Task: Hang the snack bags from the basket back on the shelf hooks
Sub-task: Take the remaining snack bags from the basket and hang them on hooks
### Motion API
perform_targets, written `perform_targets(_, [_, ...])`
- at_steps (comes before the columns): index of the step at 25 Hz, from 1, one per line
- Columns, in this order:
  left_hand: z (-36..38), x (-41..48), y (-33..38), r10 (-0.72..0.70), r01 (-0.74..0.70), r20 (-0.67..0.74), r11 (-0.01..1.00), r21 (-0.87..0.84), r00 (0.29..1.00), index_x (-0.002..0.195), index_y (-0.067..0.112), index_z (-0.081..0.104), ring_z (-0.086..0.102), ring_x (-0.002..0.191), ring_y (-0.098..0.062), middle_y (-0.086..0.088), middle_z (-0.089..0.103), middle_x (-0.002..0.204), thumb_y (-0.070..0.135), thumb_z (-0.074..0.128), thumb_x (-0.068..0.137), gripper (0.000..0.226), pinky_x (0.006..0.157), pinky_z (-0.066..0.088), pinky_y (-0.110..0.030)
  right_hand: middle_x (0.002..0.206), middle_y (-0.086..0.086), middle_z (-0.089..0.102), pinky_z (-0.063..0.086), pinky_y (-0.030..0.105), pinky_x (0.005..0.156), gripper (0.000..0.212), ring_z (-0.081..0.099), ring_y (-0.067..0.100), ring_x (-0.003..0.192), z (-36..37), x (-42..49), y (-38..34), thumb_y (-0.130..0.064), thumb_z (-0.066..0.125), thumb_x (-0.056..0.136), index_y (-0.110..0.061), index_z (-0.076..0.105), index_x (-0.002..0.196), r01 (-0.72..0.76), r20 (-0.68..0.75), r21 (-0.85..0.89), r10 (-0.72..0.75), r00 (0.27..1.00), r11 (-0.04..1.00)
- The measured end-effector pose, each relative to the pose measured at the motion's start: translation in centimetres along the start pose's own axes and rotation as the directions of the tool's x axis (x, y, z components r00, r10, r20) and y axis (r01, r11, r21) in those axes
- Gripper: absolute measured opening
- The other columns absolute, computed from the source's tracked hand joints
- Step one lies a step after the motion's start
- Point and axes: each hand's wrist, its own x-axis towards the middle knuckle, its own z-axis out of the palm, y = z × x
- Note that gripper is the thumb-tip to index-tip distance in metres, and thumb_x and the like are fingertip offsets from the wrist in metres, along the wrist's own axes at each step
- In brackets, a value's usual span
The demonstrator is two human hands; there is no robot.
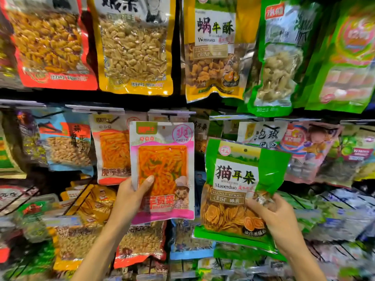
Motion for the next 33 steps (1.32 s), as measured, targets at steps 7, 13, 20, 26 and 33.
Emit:
perform_targets(7, [0.5, 0.1, 1.2, 0.039, -0.038, -0.027, 0.999, 0.030, 0.999, 0.111, 0.012, 0.070, 0.074, 0.092, -0.021, -0.003, 0.077, 0.100, 0.030, 0.059, 0.096, 0.026, 0.084, 0.058, -0.040, 0.093, 0.003, 0.078, 0.060, 0.025, 0.066, 0.060, 0.076, 0.023, 0.084, -0.3, 1.0, -0.1, -0.022, 0.090, 0.061, -0.009, 0.061, 0.112, 0.010, 0.064, 0.042, -0.013, 0.998, 0.999])
perform_targets(13, [0.7, 0.8, 1.9, 0.038, -0.039, 0.017, 0.998, 0.048, 0.999, 0.109, 0.010, 0.070, 0.073, 0.094, -0.023, -0.006, 0.076, 0.100, 0.031, 0.059, 0.096, 0.026, 0.088, 0.055, -0.043, 0.099, 0.001, 0.078, 0.060, 0.027, 0.073, 0.080, 0.075, 0.019, 0.090, 0.6, 1.2, -0.3, -0.050, 0.093, 0.048, -0.013, 0.063, 0.113, -0.004, 0.057, 0.072, 0.000, 0.998, 0.997])
perform_targets(20, [0.7, 1.5, 1.6, 0.026, -0.028, 0.033, 0.998, 0.048, 0.999, 0.102, 0.005, 0.069, 0.074, 0.087, -0.023, -0.008, 0.077, 0.093, 0.032, 0.059, 0.094, 0.030, 0.070, 0.055, -0.025, 0.103, 0.001, 0.077, 0.059, 0.023, 0.069, 0.059, 0.074, 0.018, 0.093, 1.9, 2.0, -1.6, -0.025, 0.084, 0.067, -0.008, 0.062, 0.119, 0.009, 0.086, 0.148, -0.022, 0.996, 0.989])
perform_targets(26, [1.2, 2.7, 1.1, -0.006, 0.006, 0.007, 1.000, 0.026, 1.000, 0.108, 0.010, 0.069, 0.074, 0.089, -0.020, -0.004, 0.077, 0.097, 0.029, 0.059, 0.095, 0.025, 0.074, 0.055, -0.029, 0.099, 0.004, 0.077, 0.060, 0.025, 0.069, 0.035, 0.075, 0.022, 0.089, 3.0, 3.6, -2.5, -0.005, 0.074, 0.081, -0.006, 0.063, 0.114, -0.025, 0.114, 0.137, 0.010, 0.993, 0.990])
perform_targets(33, [2.0, 5.2, 0.2, -0.024, 0.030, -0.079, 0.997, 0.072, 0.997, 0.100, 0.011, 0.068, 0.074, 0.080, -0.014, 0.003, 0.077, 0.087, 0.028, 0.060, 0.096, 0.020, 0.060, 0.054, -0.018, 0.069, -0.026, 0.071, 0.056, 0.013, 0.072, 0.022, 0.068, -0.009, 0.068, 3.5, 6.0, -4.4, -0.009, 0.072, 0.087, -0.026, 0.058, 0.092, 0.015, 0.181, 0.041, -0.022, 0.983, 0.999])
